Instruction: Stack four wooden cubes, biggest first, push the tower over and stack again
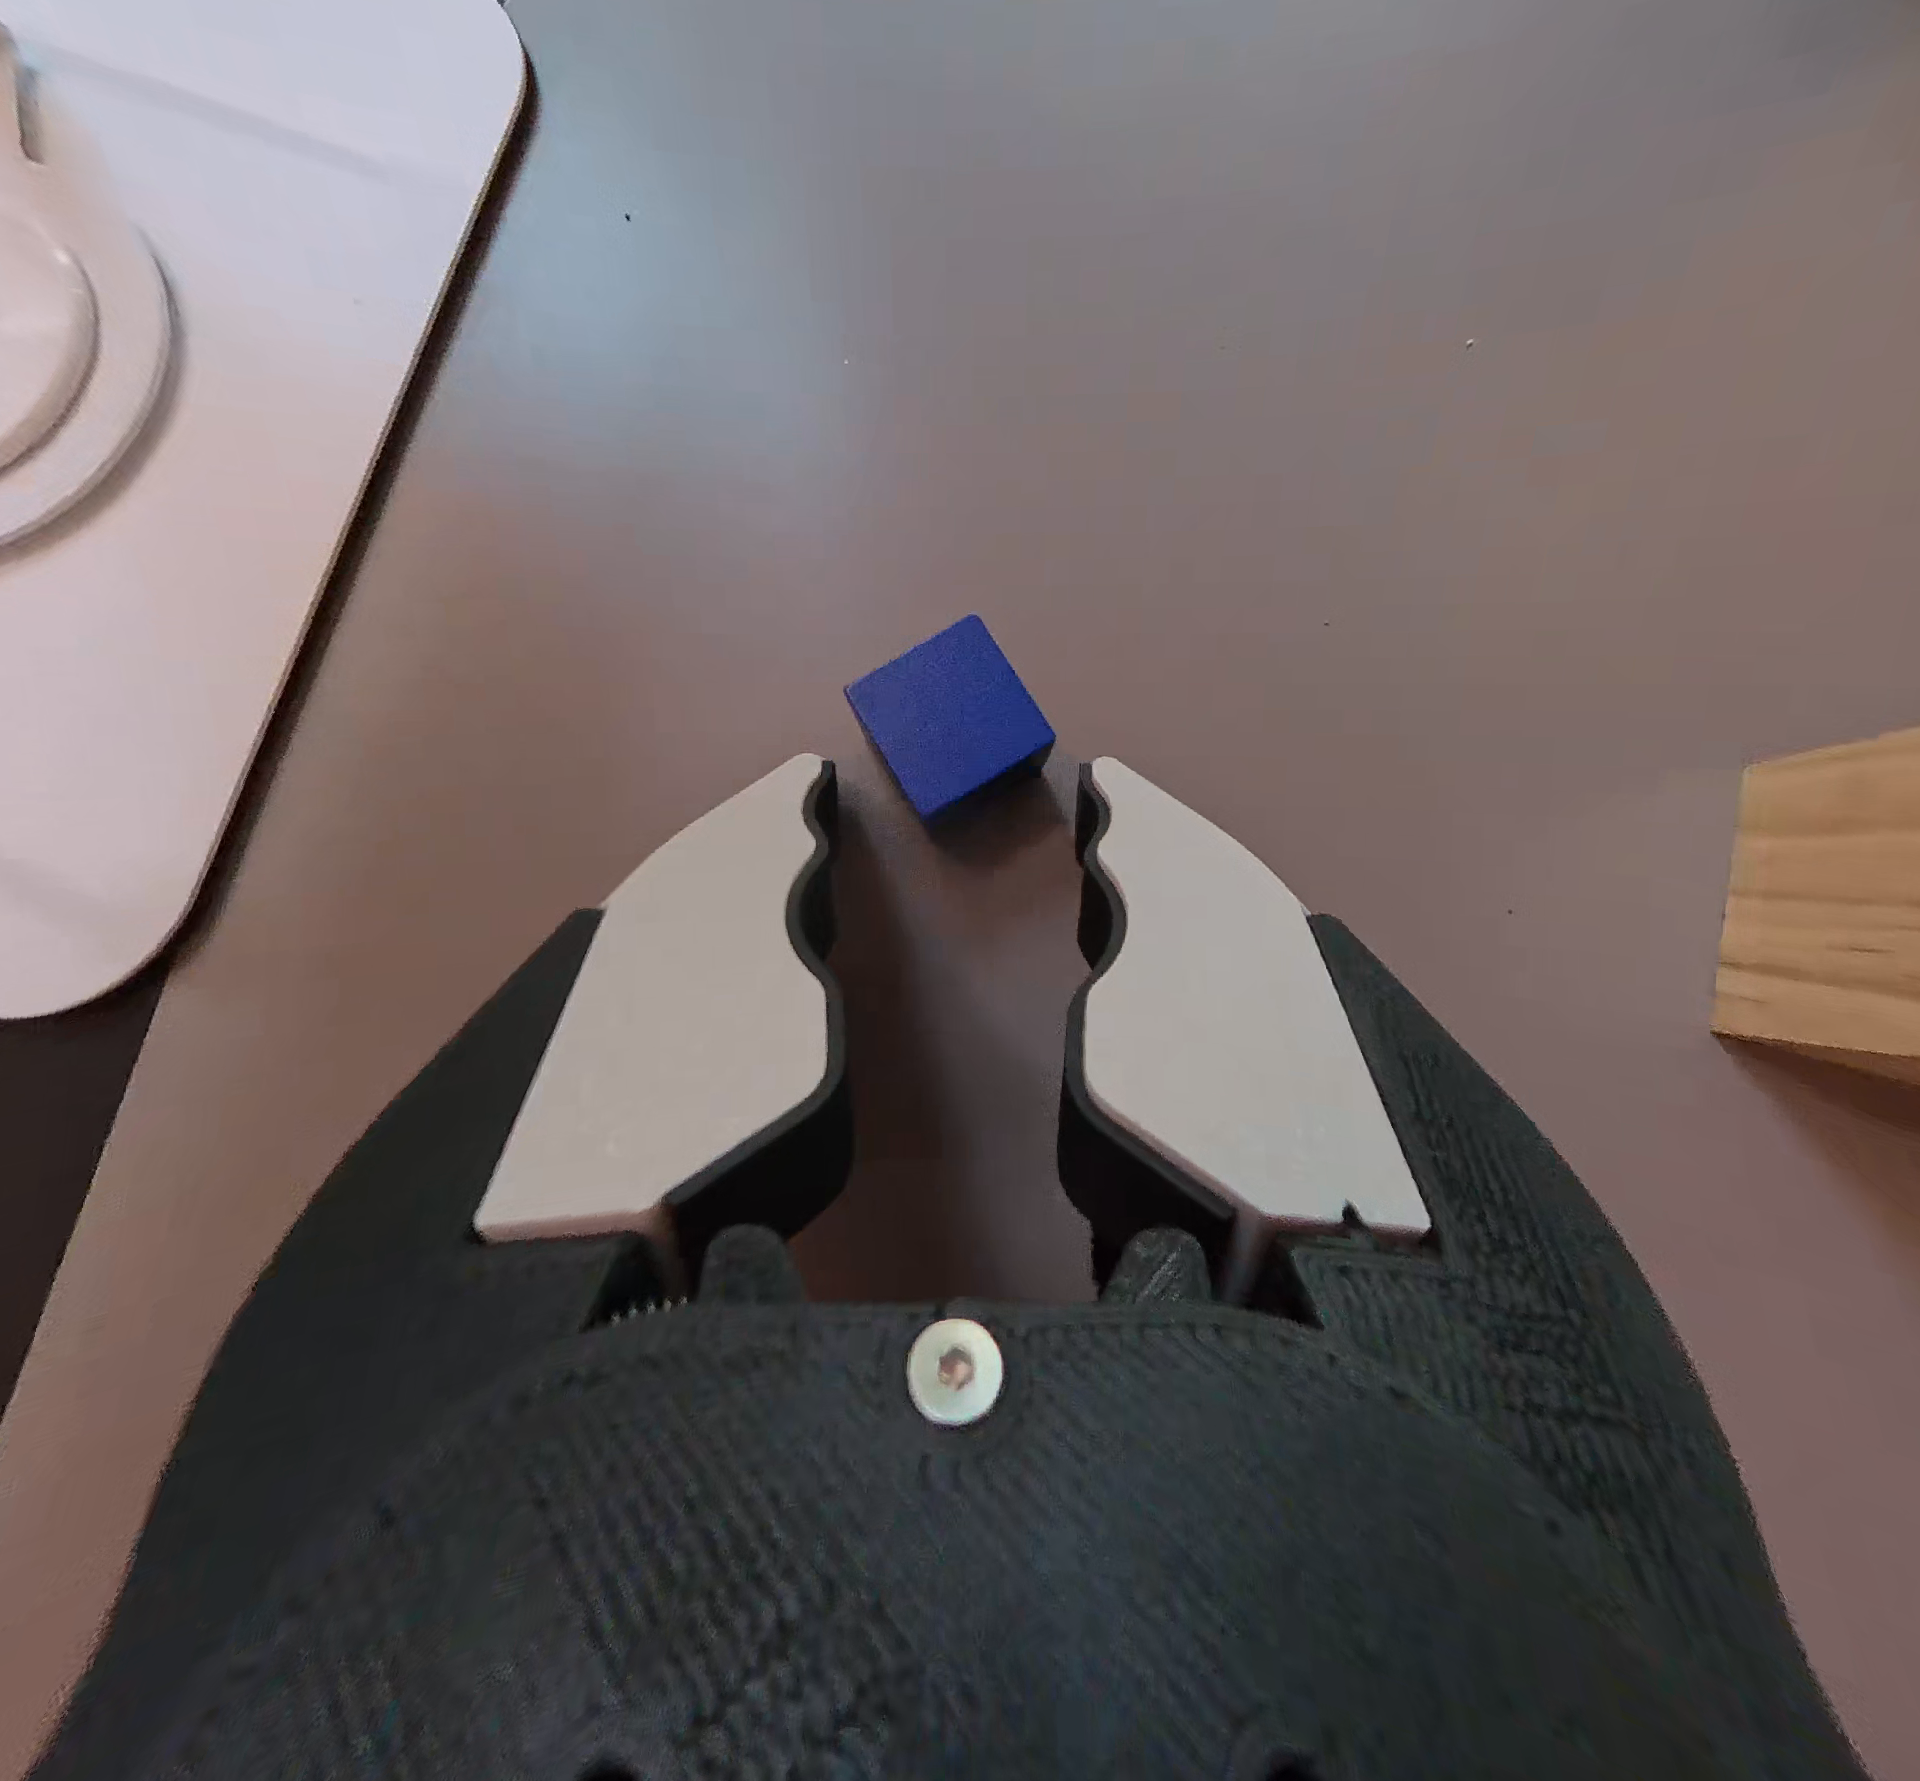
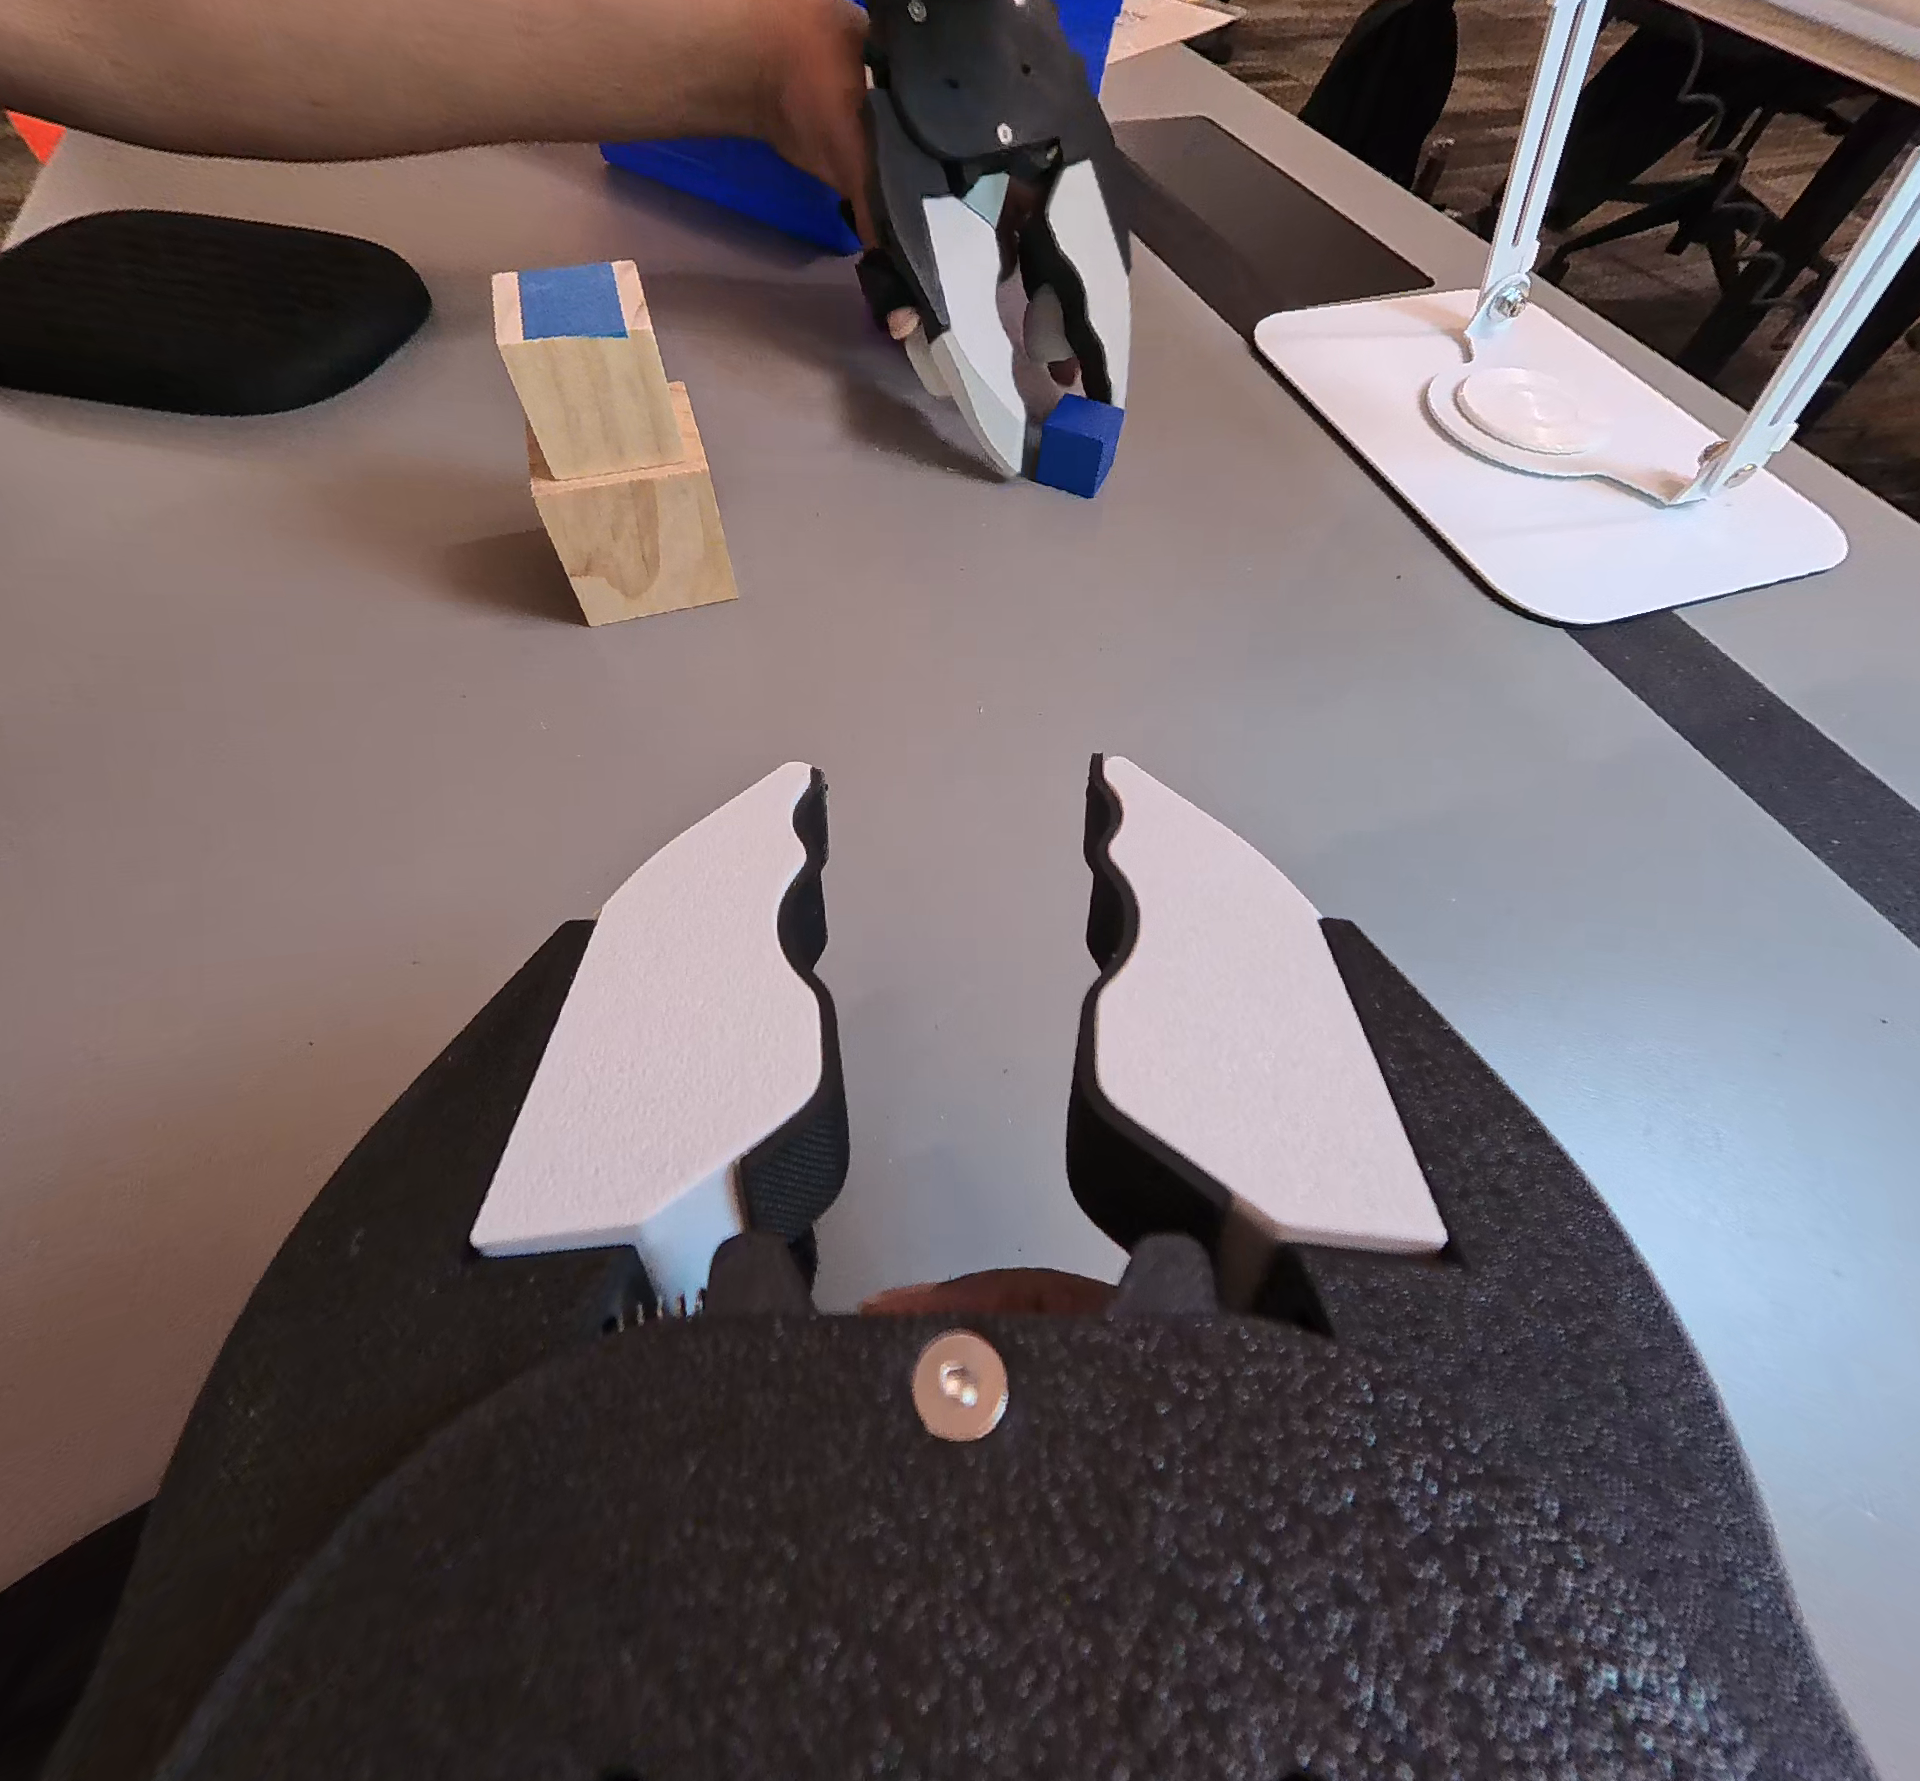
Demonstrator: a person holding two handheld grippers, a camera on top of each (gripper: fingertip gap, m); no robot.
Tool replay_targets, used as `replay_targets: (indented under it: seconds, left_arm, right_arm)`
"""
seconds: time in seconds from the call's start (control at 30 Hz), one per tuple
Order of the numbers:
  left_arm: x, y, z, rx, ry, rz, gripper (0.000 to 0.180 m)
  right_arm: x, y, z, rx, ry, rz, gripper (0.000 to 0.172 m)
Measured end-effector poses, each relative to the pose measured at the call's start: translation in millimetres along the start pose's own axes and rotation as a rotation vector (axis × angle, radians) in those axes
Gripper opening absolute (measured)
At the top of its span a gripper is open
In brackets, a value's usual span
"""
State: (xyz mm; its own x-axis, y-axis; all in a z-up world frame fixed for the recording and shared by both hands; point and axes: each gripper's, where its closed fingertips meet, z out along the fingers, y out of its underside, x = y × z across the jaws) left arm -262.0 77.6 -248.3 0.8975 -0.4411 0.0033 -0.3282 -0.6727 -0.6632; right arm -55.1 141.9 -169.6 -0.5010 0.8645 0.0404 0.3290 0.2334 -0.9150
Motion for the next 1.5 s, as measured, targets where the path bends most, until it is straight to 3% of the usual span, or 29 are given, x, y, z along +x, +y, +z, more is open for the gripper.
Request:
replay_targets:
  seconds: [0.17,0.33,0.5,0.57,0.77,0.93,1.17,1.5]
  left_arm:
    - [2.3,-2.5,0.0,-0.021,-0.072,-0.054,0.055]
    - [-0.2,-10.3,4.4,-0.019,-0.163,-0.162,0.053]
    - [-9.6,-4.3,7.9,-0.083,-0.262,-0.272,0.029]
    - [-7.5,-8.2,4.4,-0.087,-0.266,-0.275,0.029]
    - [24.6,-65.3,-39.3,0.086,-0.172,-0.117,0.029]
    - [90.3,-104.2,-89.9,0.217,0.063,0.124,0.029]
    - [144.5,-87.2,-110.5,0.124,0.194,0.206,0.029]
    - [165.0,-56.1,-99.1,0.037,0.244,0.202,0.029]
  right_arm:
    - [0.1,0.9,0.5,-0.003,-0.001,0.002,0.048]
    - [-0.2,1.0,0.8,-0.005,-0.002,0.003,0.047]
    - [-0.3,-0.2,0.1,-0.002,0.000,0.000,0.047]
    - [-0.1,-0.5,-0.5,0.000,0.001,0.000,0.047]
    - [0.1,-2.3,-1.6,0.007,0.002,-0.001,0.047]
    - [-2.1,-2.9,-0.7,0.009,-0.005,-0.005,0.047]
    - [-12.6,-5.9,-0.1,0.024,-0.058,-0.022,0.051]
    - [-27.3,-9.5,0.1,0.016,-0.114,-0.039,0.055]
